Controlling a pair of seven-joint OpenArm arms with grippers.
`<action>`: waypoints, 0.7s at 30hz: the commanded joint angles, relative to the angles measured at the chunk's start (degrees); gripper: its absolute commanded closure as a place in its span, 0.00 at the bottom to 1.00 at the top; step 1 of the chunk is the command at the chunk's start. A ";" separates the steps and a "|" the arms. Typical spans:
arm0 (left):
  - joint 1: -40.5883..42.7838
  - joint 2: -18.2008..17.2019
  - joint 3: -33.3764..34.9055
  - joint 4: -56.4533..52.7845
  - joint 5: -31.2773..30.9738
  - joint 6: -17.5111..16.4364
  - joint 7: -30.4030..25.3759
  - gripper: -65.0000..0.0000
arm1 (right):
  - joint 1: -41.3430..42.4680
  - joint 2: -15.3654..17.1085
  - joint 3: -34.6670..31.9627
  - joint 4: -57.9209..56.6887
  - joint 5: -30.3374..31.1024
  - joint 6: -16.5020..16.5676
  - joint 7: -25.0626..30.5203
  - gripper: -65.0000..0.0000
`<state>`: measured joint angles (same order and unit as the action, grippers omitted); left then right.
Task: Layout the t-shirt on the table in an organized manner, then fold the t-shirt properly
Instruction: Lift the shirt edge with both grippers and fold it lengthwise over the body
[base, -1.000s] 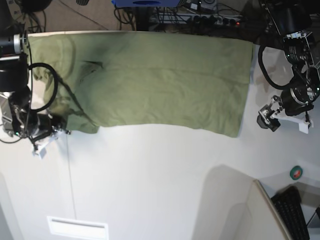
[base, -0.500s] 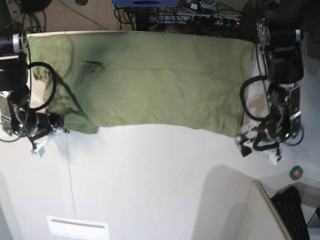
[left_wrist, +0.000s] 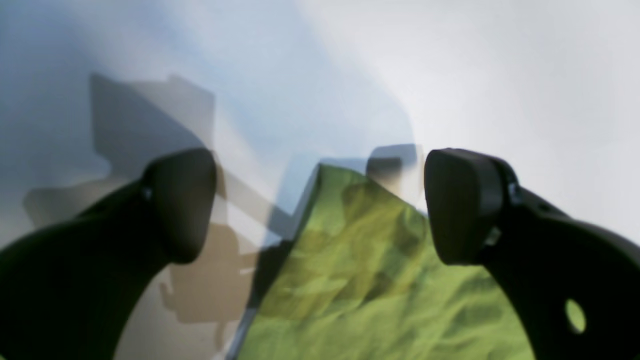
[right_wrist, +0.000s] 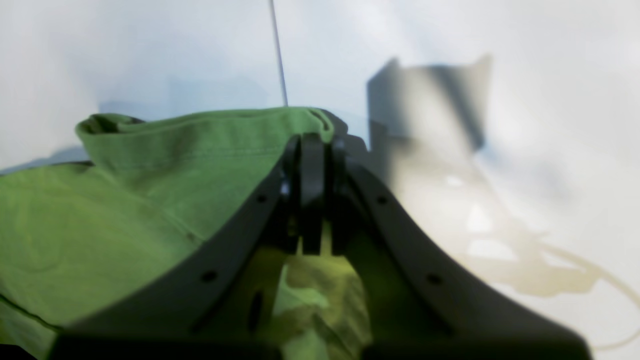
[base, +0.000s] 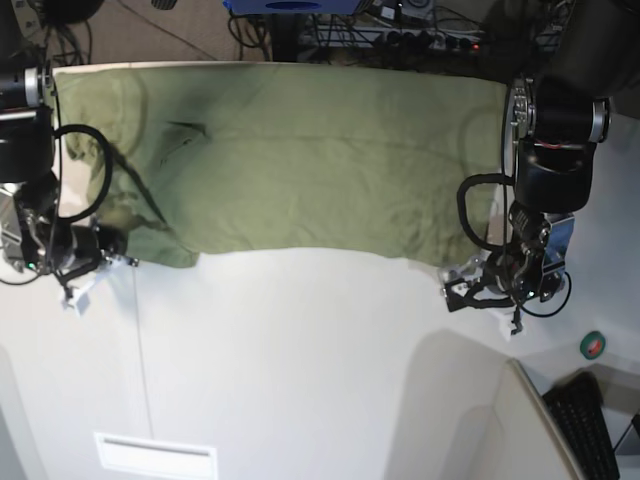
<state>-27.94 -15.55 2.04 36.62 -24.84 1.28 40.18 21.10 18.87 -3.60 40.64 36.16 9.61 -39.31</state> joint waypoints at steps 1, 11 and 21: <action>0.12 -0.40 -0.15 0.61 -0.70 -0.27 1.18 0.14 | 1.45 0.77 0.39 0.63 0.10 0.02 0.32 1.00; 1.53 0.30 -0.07 1.93 -0.79 -0.27 3.11 0.30 | 1.53 0.77 0.30 0.63 0.10 0.02 0.41 1.00; 2.49 1.62 0.37 1.93 -0.79 -0.27 2.85 1.00 | 1.53 0.77 -0.05 0.63 0.10 0.02 0.41 1.00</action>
<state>-25.54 -14.20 2.31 38.74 -24.91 1.52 40.07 21.15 18.87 -3.77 40.64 35.97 9.61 -39.16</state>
